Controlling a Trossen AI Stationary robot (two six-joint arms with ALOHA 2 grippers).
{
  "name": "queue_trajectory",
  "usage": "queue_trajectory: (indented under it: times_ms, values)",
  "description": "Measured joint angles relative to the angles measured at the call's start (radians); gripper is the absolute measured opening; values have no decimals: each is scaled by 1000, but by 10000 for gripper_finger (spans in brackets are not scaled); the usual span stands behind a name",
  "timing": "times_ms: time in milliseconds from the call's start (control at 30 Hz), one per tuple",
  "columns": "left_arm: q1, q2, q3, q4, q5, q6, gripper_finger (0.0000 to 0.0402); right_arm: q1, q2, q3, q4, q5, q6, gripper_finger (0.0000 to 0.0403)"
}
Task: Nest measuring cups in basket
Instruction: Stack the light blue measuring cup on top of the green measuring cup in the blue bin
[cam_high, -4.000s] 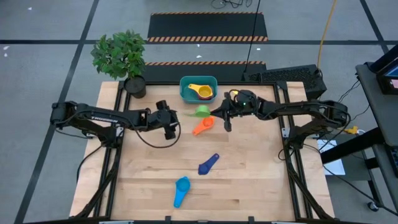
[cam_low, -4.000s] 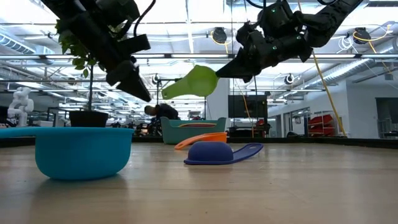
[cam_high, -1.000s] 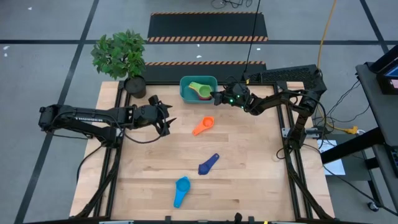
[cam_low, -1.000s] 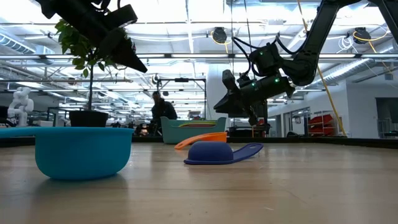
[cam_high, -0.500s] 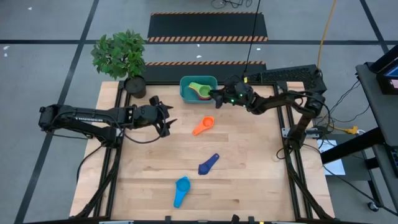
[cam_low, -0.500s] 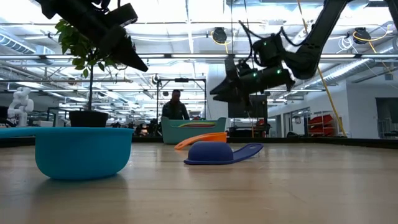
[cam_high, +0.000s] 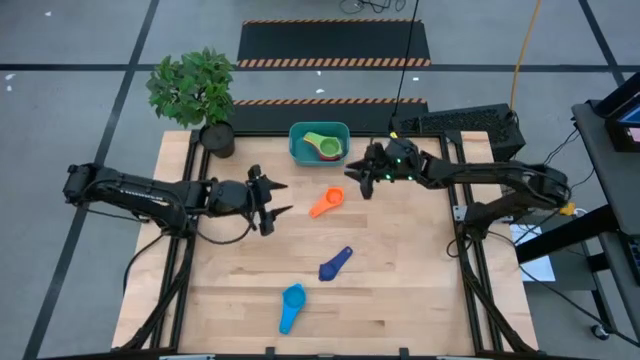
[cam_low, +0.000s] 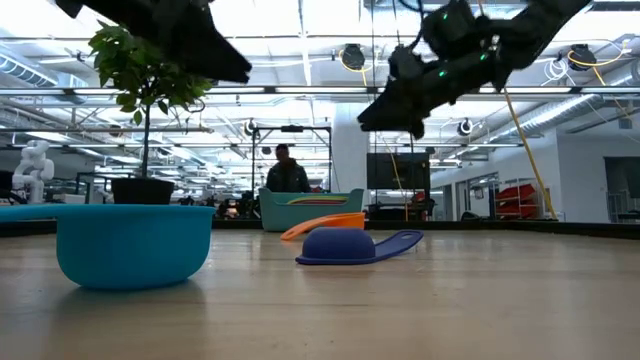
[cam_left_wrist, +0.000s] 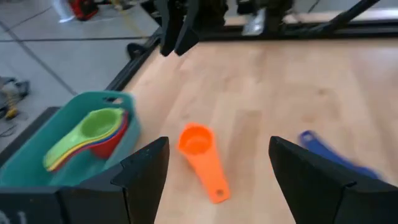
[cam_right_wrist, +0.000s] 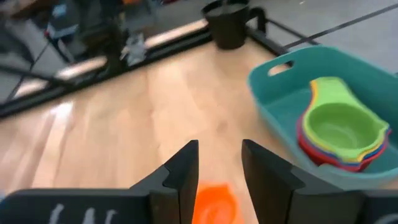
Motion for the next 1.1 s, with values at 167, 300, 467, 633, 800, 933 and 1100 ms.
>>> queue_trajectory:
  times_ms: [167,300,467,633,800,933,1100]
  values:
    - [-118,56,92,-29,-64,-53,248,83,-78,0,-167,0,-70,116]
    - [-194,171,183,-68,-86,-96,210,138,-102,-10,-225,0,-99,116]
    - [-294,334,269,-189,-86,-191,168,189,-113,-41,-256,0,-78,116]
    - [-381,441,335,-294,-55,-398,155,232,-112,-120,-220,1,16,116]
    - [-459,468,345,-292,96,-669,155,263,-113,-184,-126,2,94,116]
    - [-540,482,344,-295,136,-897,155,285,-113,-202,-57,9,136,116]
    - [-641,529,344,-288,68,-1161,155,333,-113,-220,-32,63,197,116]
